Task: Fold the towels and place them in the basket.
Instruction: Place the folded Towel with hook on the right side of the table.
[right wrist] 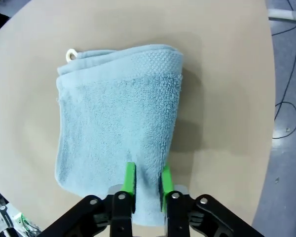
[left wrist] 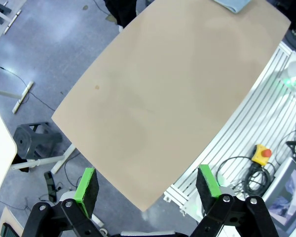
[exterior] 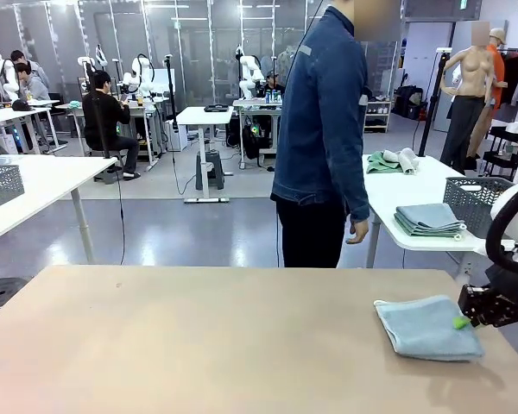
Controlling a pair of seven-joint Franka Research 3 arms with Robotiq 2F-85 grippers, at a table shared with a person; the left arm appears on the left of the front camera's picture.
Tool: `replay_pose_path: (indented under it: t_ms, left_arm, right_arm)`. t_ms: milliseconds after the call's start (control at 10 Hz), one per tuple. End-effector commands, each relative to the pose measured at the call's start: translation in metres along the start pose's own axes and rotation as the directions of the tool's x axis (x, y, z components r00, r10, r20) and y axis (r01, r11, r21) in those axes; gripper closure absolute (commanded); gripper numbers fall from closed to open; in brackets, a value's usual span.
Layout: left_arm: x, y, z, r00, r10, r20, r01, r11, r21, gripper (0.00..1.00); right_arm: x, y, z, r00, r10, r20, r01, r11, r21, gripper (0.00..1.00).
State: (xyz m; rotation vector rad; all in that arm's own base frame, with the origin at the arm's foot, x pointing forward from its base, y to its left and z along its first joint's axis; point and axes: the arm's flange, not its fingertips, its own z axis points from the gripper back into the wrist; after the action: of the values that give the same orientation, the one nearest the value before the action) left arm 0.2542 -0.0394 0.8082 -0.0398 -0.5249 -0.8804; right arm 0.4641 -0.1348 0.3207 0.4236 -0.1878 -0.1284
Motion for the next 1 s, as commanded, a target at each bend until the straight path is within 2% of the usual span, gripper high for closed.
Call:
replay_pose_path:
  t_ms: [0, 100, 200, 400, 500, 600, 700, 900]
  left_arm:
    - [-0.001, -0.001, -0.001, 1.0, 0.0, -0.005, 0.0, 1.0, 0.012, 0.0]
    - [-0.001, -0.001, -0.001, 1.0, 0.0, -0.005, 0.0, 1.0, 0.012, 0.0]
    - [-0.001, -0.001, -0.001, 1.0, 0.0, -0.005, 0.0, 1.0, 0.012, 0.0]
    - [-0.001, -0.001, -0.001, 1.0, 0.0, -0.005, 0.0, 1.0, 0.012, 0.0]
    - [-0.001, -0.001, -0.001, 1.0, 0.0, -0.005, 0.0, 1.0, 0.012, 0.0]
    - [-0.001, -0.001, -0.001, 1.0, 0.0, -0.005, 0.0, 1.0, 0.012, 0.0]
    - [-0.001, -0.001, -0.001, 1.0, 0.0, -0.005, 0.0, 1.0, 0.012, 0.0]
    - [-0.001, -0.001, -0.001, 1.0, 0.0, -0.005, 0.0, 1.0, 0.012, 0.0]
  right_arm:
    - [-0.001, 0.012, 0.009, 1.0, -0.014, 0.001, 0.014, 0.999, -0.052, 0.29]
    - [-0.002, 0.014, 0.016, 1.0, -0.016, 0.018, 0.017, 0.998, -0.062, 0.1]
    - [-0.004, 0.017, 0.025, 0.999, -0.014, 0.036, 0.017, 0.997, -0.075, 0.0]
    - [-0.008, 0.03, 0.034, 0.999, 0.019, 0.049, -0.015, 0.996, -0.083, 0.0]
    - [-0.007, 0.035, 0.032, 0.998, 0.031, 0.047, -0.027, 0.996, -0.088, 0.05]
    - [-0.004, 0.038, 0.027, 0.998, 0.037, 0.042, -0.033, 0.995, -0.097, 0.17]
    - [-0.001, 0.026, 0.036, 0.998, 0.036, 0.048, -0.034, 0.998, -0.051, 0.17]
    - [-0.001, 0.026, 0.036, 0.998, 0.036, 0.048, -0.034, 0.998, -0.051, 0.17]
